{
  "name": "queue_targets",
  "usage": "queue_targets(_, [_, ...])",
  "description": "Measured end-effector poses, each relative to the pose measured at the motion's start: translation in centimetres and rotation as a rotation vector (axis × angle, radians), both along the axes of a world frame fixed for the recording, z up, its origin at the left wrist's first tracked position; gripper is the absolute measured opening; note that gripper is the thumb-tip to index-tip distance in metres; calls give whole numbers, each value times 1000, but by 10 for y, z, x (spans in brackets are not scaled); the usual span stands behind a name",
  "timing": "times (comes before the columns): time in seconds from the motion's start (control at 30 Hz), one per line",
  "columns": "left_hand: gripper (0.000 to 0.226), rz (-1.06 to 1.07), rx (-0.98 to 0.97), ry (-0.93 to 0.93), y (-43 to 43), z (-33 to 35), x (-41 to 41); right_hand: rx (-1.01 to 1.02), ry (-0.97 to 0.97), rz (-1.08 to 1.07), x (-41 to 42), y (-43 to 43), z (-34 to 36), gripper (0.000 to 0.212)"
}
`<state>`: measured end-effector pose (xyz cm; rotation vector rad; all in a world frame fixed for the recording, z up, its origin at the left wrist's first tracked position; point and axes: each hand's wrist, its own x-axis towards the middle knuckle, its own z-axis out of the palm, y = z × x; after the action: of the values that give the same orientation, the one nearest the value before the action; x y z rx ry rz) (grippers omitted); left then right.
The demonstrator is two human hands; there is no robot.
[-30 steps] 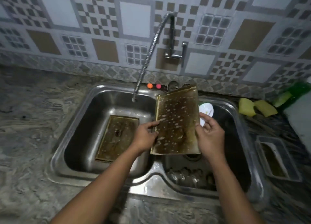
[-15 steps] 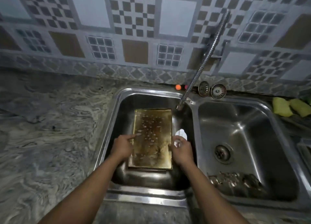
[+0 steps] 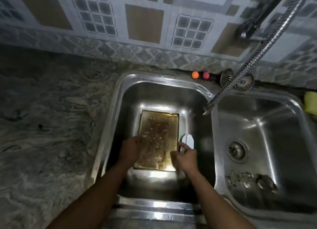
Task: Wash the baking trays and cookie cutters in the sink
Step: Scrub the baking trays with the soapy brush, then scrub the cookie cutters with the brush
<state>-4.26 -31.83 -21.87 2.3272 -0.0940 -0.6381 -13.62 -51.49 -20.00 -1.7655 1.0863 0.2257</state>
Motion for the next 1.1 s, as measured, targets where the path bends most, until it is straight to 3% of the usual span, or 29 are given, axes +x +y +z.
queue_targets(0.2, [25,-17,74,-39,-2,9,-2,-29,0,72,0,2,-5,54])
queue_targets(0.43, [52,-57,0,-166,-44,60,-15,-160,-520,-64,1,-22,75,50])
queue_targets(0.6, [50,-197,-98,-291,-124,98,-37,-214,-660,-281,-30,-90,120,41])
queue_targets(0.77, [40,-458,-145,-263,-208,117,-86,-405,-635,-388,-99,-185,137,37])
queue_targets(0.97, [44,-700,34,-151,-300,81,-154,-587,-577,-482,-188,-302,147,34])
queue_targets(1.1, [61,-742,160,-75,-366,50,-198,-667,-469,-433,-237,-386,148,37])
